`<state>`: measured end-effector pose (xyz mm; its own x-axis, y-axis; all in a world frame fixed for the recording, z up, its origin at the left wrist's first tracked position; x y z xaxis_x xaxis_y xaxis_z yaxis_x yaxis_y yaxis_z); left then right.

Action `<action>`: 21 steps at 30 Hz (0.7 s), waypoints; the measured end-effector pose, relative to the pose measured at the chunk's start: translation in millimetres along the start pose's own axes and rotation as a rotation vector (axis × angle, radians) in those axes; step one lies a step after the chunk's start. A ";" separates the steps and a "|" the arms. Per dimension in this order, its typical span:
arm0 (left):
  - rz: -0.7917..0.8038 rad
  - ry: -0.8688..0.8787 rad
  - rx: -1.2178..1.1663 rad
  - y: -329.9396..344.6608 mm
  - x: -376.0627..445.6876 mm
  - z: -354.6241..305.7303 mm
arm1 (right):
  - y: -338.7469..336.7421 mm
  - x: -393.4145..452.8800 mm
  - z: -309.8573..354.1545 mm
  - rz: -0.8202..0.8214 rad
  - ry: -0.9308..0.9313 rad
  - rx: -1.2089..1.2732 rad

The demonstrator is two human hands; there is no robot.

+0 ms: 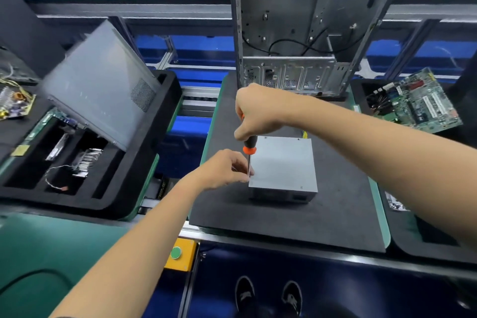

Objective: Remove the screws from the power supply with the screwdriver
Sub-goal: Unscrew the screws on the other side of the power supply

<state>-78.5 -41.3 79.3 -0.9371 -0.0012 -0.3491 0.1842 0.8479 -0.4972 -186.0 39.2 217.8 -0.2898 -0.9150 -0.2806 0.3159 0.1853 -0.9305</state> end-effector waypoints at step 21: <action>-0.094 0.066 0.024 7.9 -0.4 5.5 | -1.4 -16.5 1.1 -0.079 -0.079 -0.038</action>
<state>-75.0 -37.5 71.1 -0.9679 -0.0447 -0.2471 0.1005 0.8328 -0.5443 -180.7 53.7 224.0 -0.2401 -0.9524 -0.1879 0.2598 0.1235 -0.9577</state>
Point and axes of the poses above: each hand's wrist, its own x-axis towards the middle knuckle, its own y-axis out of the palm, z = x × y, the point moved 2 cm from there along x, towards the middle knuckle, and after that the axes turned 7 degrees about z, right-handed, at the moved point
